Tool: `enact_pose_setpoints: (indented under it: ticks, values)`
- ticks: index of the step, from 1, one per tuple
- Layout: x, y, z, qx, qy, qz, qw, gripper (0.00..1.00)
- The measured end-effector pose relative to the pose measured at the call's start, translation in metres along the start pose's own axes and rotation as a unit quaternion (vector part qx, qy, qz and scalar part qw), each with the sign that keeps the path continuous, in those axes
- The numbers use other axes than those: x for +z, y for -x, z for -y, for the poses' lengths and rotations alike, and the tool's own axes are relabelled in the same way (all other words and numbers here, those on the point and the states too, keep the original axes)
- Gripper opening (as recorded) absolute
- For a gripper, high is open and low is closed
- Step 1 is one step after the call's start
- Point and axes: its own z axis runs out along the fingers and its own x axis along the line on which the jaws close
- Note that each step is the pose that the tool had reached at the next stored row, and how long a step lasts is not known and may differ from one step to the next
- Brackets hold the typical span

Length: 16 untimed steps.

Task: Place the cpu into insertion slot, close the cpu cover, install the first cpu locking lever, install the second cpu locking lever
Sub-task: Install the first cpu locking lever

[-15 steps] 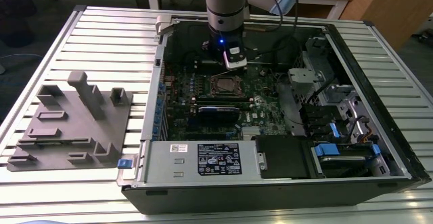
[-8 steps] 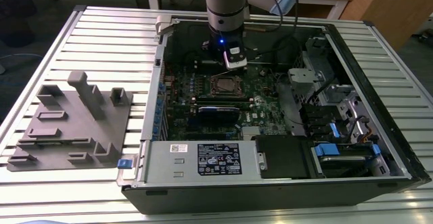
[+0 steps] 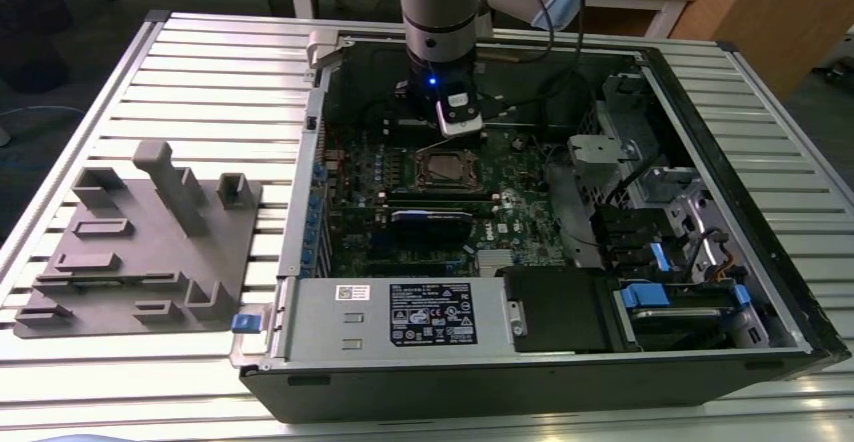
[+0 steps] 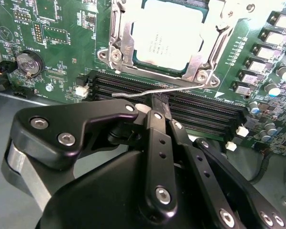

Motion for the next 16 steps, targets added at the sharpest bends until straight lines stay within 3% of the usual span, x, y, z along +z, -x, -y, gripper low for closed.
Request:
enact_pose_setpoints:
  ticks: [16]
  values:
    - [-0.004, 0.0002, -0.0009, 0.0, -0.0001, 0.0, 1.0, 0.11]
